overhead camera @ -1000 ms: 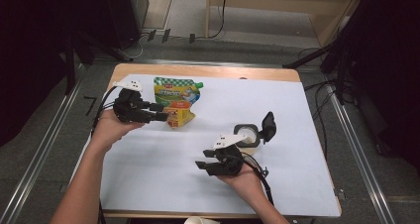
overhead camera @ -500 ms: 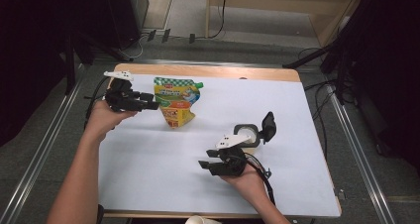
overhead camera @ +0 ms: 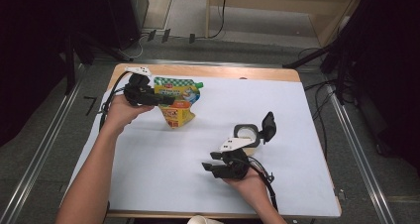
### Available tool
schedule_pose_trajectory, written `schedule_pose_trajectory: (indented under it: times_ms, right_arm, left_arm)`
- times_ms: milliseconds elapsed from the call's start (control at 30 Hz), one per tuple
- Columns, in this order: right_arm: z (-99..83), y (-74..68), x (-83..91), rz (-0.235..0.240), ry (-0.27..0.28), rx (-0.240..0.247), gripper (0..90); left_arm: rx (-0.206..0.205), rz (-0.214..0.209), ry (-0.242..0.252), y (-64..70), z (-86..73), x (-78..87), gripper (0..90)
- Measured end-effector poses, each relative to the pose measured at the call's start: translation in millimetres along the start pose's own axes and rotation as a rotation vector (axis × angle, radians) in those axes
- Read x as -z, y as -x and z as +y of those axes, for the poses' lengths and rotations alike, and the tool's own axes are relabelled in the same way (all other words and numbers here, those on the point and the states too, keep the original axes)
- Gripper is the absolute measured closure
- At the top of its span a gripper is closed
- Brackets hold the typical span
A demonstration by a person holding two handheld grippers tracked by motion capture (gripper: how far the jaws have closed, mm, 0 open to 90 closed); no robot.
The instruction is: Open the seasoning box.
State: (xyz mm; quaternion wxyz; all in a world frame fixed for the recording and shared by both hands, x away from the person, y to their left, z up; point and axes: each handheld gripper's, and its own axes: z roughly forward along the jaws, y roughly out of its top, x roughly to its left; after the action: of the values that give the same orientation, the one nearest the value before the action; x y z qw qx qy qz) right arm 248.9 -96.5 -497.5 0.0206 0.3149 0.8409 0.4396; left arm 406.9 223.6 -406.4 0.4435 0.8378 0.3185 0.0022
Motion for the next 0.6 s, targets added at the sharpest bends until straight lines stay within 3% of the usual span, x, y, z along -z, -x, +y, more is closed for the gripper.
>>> schedule_pose_trajectory:
  times_ms: [200,267,300,433,600]
  right_arm:
    - [-0.4,-2.1,-2.8,0.009,0.008,0.006,50.9]
    - [0.8,-2.2,-3.9,0.012,0.023,0.007,51.7]
    - [4.3,-5.1,-3.4,0.021,0.058,-0.004,52.1]
    - [11.2,-11.0,-4.6,0.013,0.065,0.019,51.0]
    - [16.7,-7.7,-11.9,0.008,0.069,0.000,51.4]
  left_arm:
    - [0.012,0.000,0.033,-0.4,-1.8,-3.8,75.6]
    - [0.026,-0.003,0.036,-0.5,-2.7,-4.4,80.1]
    - [0.031,0.000,0.033,0.1,-3.0,-5.0,85.8]
    - [0.032,0.019,0.023,6.8,-0.1,-8.0,90.0]
    - [0.033,0.057,0.023,15.4,3.4,-9.3,90.0]
